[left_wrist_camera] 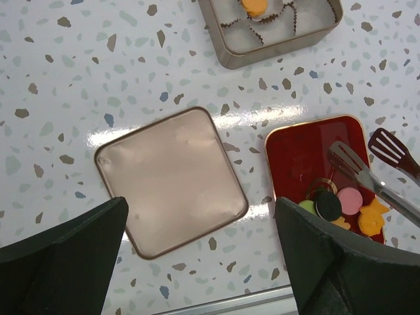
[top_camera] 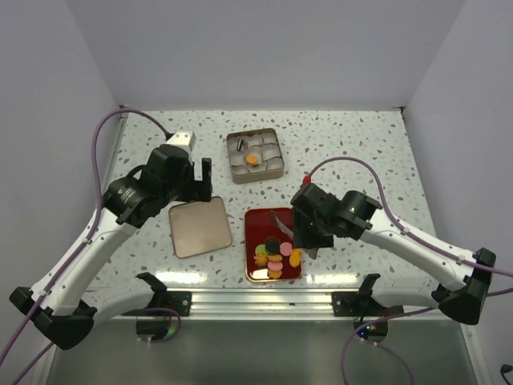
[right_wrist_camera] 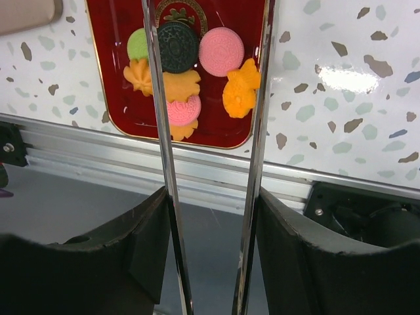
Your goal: Pack the cookies
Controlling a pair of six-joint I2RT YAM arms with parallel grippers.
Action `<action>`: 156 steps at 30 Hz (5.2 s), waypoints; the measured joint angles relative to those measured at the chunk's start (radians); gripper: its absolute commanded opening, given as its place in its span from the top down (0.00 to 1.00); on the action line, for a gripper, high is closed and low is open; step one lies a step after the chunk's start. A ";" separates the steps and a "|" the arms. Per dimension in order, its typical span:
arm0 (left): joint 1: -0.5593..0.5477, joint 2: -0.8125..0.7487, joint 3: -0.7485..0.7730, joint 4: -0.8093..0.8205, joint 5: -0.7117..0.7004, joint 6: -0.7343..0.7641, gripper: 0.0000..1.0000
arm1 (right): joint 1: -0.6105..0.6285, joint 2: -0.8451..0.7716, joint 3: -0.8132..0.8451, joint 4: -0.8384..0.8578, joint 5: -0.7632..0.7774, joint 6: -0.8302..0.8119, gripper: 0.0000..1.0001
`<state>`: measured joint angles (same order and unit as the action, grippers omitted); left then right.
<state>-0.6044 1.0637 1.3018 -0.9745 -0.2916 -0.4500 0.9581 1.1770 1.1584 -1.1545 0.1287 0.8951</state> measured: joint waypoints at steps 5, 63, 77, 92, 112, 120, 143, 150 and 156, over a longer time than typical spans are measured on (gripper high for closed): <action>0.000 -0.013 -0.057 0.027 0.048 0.000 0.00 | 0.063 0.014 0.000 -0.005 0.005 0.041 0.44; -0.008 -0.106 -0.089 0.019 0.091 -0.002 0.00 | 0.401 0.257 0.066 -0.084 -0.008 0.293 0.60; -0.010 -0.082 -0.089 0.015 0.075 -0.004 0.00 | 0.316 0.257 0.254 -0.126 0.065 0.228 0.65; -0.011 -0.033 -0.058 0.007 0.030 -0.039 0.00 | -0.059 0.547 0.743 -0.095 0.082 -0.130 0.65; -0.011 -0.078 -0.056 -0.056 -0.035 -0.134 0.00 | -0.370 1.025 1.219 -0.026 -0.093 -0.313 0.66; -0.011 -0.037 -0.056 -0.055 -0.040 -0.131 0.00 | -0.386 1.062 1.232 0.027 -0.108 -0.312 0.66; -0.011 0.061 -0.025 -0.036 -0.076 -0.058 0.00 | -0.410 1.109 1.197 0.112 -0.130 -0.274 0.45; -0.011 0.061 -0.023 -0.037 -0.077 -0.055 0.00 | -0.410 1.109 1.197 0.125 -0.126 -0.257 0.45; -0.011 0.058 -0.023 -0.037 -0.077 -0.056 0.00 | -0.410 1.092 1.173 0.140 -0.124 -0.254 0.50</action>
<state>-0.6155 1.1213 1.2793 -1.0111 -0.3683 -0.5064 0.5484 2.2688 2.3318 -1.0149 0.0048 0.6415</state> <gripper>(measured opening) 0.997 0.530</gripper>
